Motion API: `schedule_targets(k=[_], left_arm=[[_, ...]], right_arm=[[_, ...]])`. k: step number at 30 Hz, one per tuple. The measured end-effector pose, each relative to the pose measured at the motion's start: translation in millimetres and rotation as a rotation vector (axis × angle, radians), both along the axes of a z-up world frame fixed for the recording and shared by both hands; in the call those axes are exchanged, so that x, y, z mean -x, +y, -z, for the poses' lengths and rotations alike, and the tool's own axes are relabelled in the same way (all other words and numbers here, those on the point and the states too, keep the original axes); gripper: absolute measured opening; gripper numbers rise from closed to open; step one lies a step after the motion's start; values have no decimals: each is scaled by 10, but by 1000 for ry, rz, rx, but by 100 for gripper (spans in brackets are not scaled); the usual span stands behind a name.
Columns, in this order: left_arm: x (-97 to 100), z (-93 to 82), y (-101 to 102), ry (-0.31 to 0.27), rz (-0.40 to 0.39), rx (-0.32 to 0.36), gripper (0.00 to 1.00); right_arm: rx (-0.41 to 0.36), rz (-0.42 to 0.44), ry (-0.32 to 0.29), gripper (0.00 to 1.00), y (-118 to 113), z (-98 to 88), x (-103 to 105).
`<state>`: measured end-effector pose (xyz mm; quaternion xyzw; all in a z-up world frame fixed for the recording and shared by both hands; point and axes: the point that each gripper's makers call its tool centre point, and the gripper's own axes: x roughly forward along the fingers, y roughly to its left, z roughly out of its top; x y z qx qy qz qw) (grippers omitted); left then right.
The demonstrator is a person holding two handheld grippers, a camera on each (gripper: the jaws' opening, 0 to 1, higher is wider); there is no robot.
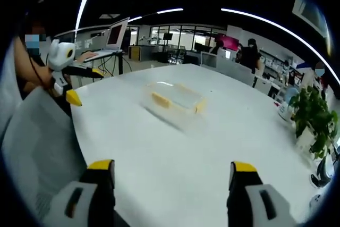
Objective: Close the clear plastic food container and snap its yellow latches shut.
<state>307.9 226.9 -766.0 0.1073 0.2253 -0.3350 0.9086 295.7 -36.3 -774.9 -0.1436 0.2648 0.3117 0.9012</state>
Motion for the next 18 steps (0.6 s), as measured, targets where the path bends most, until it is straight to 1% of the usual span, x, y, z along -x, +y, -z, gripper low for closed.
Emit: schedule_targets(k=[1,3,5,6,8,9,11,16,18], left_arm=[[-5,0,1,-1,-1,-1,95],[-14,-9,-5,-1,-1,10,96],[-12,7,-3,1,1,-1,96],[-10,20,3,2,-1,-11,97],[-2,19,-7,7,-1,-3,97],[7,13,-18,2,7,-13,97],[10,21,-24,4,12,-15,96],[17,48,-28,14,14,-17,96],[22,47,-32,14,17,-24,95]], right_arm=[[-12,3,4,89,3,-1,11],[13,-15,0,88,3,26,39],[14,-18,3,88,7,31,44],[10,-17,2,88,9,27,41],[5,-13,-5,89,8,13,28],[5,-13,-5,89,5,14,25],[15,-6,3,88,-15,28,27],[14,-14,4,89,-6,35,43],[6,-3,4,89,-20,26,30]])
